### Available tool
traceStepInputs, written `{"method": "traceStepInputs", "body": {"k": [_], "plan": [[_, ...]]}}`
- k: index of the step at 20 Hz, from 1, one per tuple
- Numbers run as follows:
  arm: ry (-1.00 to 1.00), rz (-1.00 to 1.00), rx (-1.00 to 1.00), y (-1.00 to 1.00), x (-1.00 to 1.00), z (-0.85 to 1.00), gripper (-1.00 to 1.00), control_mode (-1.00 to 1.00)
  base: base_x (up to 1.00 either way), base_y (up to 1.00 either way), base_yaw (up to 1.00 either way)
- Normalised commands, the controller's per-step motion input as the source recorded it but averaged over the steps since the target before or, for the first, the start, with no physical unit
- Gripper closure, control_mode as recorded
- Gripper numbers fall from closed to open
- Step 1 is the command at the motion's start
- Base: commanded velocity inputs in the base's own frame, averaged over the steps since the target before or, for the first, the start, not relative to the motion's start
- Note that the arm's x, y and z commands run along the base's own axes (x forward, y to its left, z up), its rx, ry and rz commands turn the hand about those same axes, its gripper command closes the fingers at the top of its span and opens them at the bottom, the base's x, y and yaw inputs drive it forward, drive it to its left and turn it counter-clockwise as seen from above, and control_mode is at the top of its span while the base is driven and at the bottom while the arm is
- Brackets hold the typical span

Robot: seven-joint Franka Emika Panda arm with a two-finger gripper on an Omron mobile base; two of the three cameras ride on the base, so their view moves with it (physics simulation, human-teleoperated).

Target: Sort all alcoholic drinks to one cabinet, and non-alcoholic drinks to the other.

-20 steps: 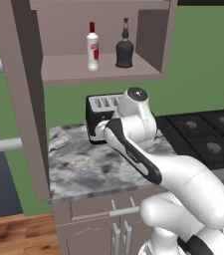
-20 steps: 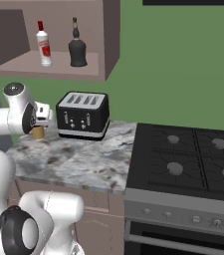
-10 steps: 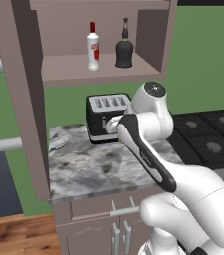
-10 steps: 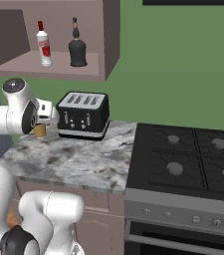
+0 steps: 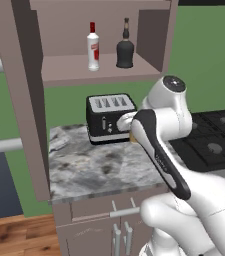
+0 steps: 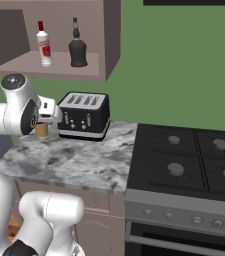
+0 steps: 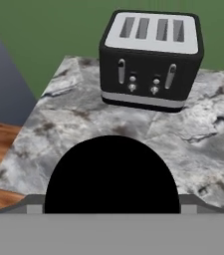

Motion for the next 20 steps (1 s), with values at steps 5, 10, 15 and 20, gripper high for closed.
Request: {"method": "traceStepInputs", "body": {"k": [5, 10, 15, 20], "plan": [[0.00, -0.01, 0.00, -0.25, -0.29, 0.26, 1.00, -1.00, 0.00, 0.00, 0.00], [0.00, -0.01, 0.00, -0.26, -0.28, 0.23, 1.00, -1.00, 0.00, 0.00, 0.00], [-0.01, -0.02, 0.00, -0.26, -0.26, 0.20, 1.00, -1.00, 0.00, 0.00, 0.00], [-0.01, -0.01, 0.00, -0.23, -0.26, 0.20, 1.00, -1.00, 0.00, 0.00, 0.00]]}}
